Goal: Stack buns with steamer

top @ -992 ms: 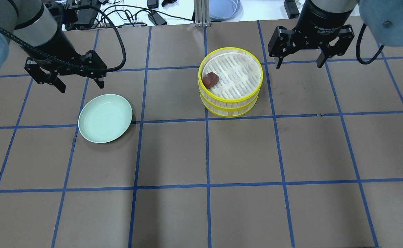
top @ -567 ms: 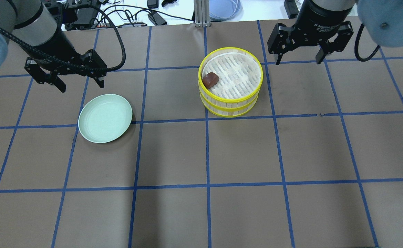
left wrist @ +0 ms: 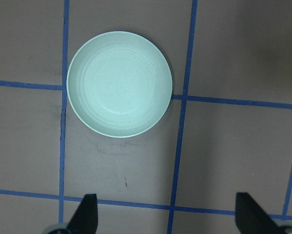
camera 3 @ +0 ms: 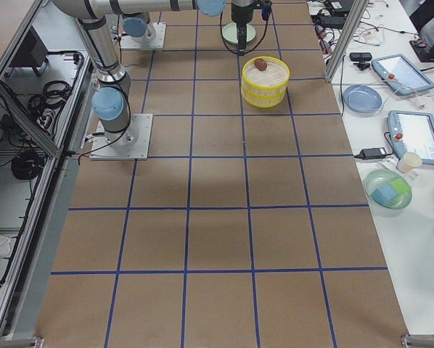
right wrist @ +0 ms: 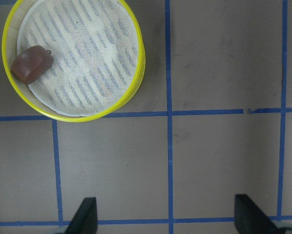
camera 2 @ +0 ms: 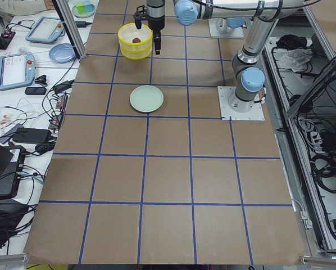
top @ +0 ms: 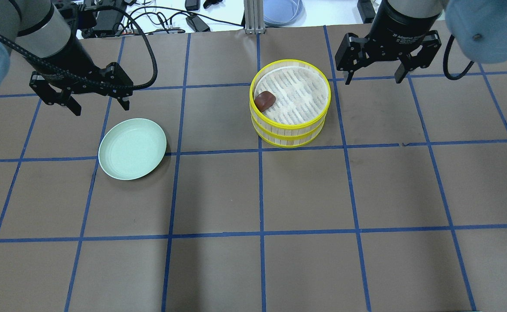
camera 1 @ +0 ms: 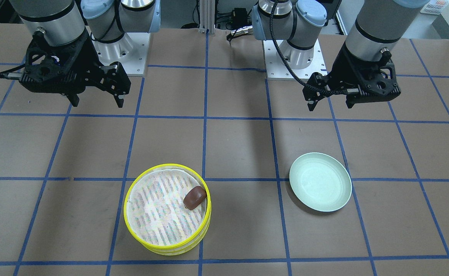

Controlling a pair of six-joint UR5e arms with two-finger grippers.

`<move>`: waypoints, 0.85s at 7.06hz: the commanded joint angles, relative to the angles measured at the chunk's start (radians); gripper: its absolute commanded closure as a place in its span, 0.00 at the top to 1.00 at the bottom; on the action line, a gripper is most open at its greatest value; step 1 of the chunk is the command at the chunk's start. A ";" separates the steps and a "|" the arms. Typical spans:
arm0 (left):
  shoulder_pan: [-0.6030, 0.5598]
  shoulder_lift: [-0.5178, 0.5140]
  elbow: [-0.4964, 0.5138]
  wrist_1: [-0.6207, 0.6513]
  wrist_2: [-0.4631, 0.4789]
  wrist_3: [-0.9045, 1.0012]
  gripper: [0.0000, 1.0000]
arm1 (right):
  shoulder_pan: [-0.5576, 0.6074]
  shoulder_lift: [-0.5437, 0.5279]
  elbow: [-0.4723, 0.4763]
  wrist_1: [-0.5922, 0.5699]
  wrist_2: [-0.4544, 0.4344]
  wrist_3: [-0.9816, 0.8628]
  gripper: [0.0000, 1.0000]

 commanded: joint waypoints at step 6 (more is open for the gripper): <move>0.000 0.000 -0.002 -0.007 0.019 0.003 1.00 | 0.000 0.000 0.003 0.001 -0.002 0.005 1.00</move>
